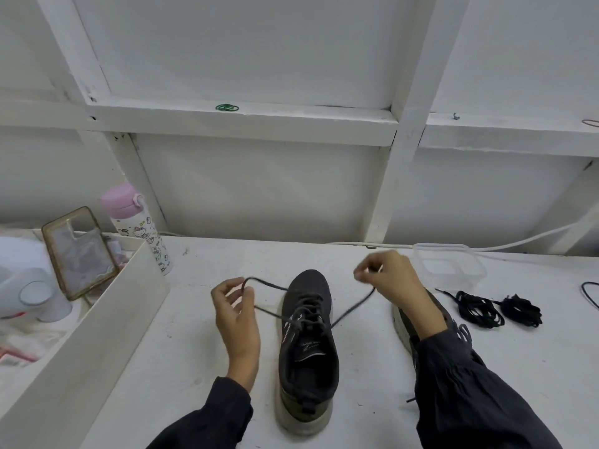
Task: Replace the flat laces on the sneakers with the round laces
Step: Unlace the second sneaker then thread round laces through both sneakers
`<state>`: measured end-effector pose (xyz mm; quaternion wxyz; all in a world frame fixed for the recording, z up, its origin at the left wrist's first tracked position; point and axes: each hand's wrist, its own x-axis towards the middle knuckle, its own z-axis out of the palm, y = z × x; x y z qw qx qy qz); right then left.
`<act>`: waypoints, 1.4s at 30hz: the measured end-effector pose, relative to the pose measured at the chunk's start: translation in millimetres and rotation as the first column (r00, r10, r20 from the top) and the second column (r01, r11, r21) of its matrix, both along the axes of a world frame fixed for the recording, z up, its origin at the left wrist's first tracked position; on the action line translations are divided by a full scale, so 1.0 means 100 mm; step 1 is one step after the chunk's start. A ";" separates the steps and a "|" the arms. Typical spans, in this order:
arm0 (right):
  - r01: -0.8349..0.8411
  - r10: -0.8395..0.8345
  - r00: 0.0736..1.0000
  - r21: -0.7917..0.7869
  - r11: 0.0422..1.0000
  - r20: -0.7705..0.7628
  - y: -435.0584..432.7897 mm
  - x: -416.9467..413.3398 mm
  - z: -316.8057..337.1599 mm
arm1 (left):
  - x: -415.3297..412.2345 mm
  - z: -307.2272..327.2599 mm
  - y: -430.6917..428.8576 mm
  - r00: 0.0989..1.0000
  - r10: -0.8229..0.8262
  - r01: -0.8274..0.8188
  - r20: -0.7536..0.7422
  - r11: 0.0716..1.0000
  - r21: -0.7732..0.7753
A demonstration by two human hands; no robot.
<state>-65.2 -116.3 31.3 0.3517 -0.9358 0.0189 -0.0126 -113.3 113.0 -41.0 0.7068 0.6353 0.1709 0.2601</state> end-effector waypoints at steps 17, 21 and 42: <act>-0.150 0.146 0.984 -0.024 0.988 -0.099 0.43 -0.14 -0.51 | 0.19 -0.21 0.06 0.820 -0.454 0.572 -0.350 0.619 0.538; -0.180 0.174 0.978 -0.048 0.982 -0.112 0.47 -0.12 -0.54 | 0.23 -0.15 0.05 0.789 -0.460 0.610 -0.407 0.506 0.611; -0.043 0.133 0.981 0.508 0.860 -0.143 0.34 -0.30 -0.60 | 0.10 -0.18 0.06 0.831 -0.468 0.553 -0.302 0.633 0.541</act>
